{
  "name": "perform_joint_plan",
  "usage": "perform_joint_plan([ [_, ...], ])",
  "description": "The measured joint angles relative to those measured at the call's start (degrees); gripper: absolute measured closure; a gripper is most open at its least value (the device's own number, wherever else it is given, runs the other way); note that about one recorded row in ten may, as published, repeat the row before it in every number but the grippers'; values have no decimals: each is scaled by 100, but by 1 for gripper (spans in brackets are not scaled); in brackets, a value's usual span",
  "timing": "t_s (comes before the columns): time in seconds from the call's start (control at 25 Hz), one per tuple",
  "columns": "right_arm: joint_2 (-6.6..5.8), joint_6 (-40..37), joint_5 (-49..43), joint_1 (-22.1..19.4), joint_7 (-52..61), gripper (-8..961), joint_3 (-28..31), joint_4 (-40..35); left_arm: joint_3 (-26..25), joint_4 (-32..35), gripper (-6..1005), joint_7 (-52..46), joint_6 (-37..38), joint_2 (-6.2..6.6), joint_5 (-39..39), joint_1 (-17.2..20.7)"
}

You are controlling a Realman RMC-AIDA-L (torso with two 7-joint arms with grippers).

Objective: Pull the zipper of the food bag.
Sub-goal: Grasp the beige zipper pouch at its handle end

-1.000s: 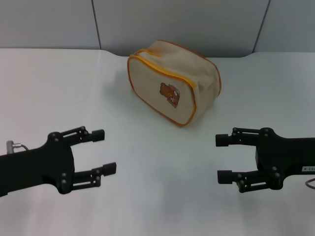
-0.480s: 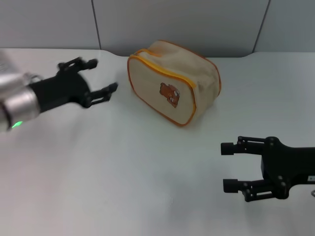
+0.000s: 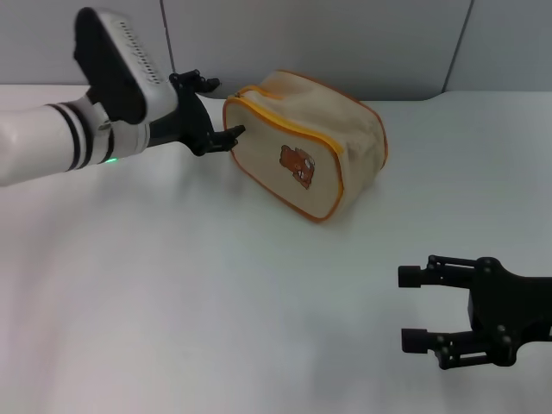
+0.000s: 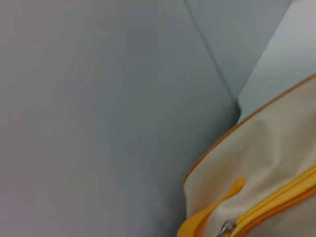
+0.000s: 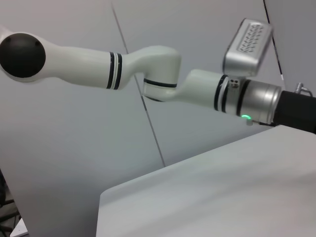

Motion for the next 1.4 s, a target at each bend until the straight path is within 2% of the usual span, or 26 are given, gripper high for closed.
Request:
perform_joint_plan([
  [0.04, 0, -1, 0, -10, -1, 113, -8, 2, 137, -61, 212, 13, -286, -1, 0, -78],
  [0.2, 12, -7, 0, -15, -2, 113, -33, 8, 187, -175, 211, 46, -505, 9, 0, -182],
  [0.24, 34, -12, 0, -16, -3, 113, -37, 9, 198, -305, 211, 84, -623, 27, 28, -316],
  [0.52, 49, -10, 0, -5, 7, 112, -47, -1, 392, -368, 212, 38, -465, -15, 507, -386],
  [0.6, 49, -12, 0, -5, 16, 112, -40, -9, 712, -289, 212, -132, -311, -26, 529, -242],
  [0.64, 44, -19, 0, 0, 21, 112, -27, -25, 1162, -47, 212, -430, -58, -27, 503, 10],
  [0.68, 44, -19, 0, 0, 21, 112, -27, -25, 1162, -47, 212, -430, -58, -27, 503, 10],
  [0.84, 14, -44, 0, 56, 30, 112, -43, -24, 1987, 797, 212, -1157, 405, -27, 434, 698],
  [0.88, 14, -44, 0, 56, 30, 112, -43, -24, 1987, 797, 211, -1157, 405, -27, 434, 698],
  [1.0, 7, -50, 0, 66, 32, 112, -25, -29, 2660, 1685, 211, -1558, 754, -27, -152, 1532],
  [1.12, 7, -50, 12, 67, 33, 112, 1, -32, 2660, 1685, 211, -1558, 754, -27, -152, 1532],
  [1.16, 7, -52, 17, 67, 33, 112, 1, -35, 2992, 1610, 211, -1531, 662, -25, -1615, 1922],
  [1.2, 8, -60, 23, 69, 34, 112, 1, -39, 3045, 1449, 211, -1490, 571, -26, -2108, 1921],
  [1.24, 8, -60, 23, 69, 34, 112, 1, -39, 3045, 1449, 211, -1490, 571, -26, -2108, 1921],
  [1.28, 8, -65, 25, 69, 35, 112, 1, -42, 3212, 1121, 210, -1238, 294, -33, -3169, 1859],
  [1.32, 8, -65, 27, 70, 35, 112, 1, -43, 3212, 1121, 210, -1238, 294, -33, -3169, 1859],
  [1.36, 8, -66, 27, 70, 35, 112, 1, -43, 3343, 876, 210, -977, 144, -34, -3975, 1806],
  [1.4, 8, -66, 27, 70, 35, 112, 1, -43, 3343, 876, 210, -977, 144, -34, -3975, 1806],
])
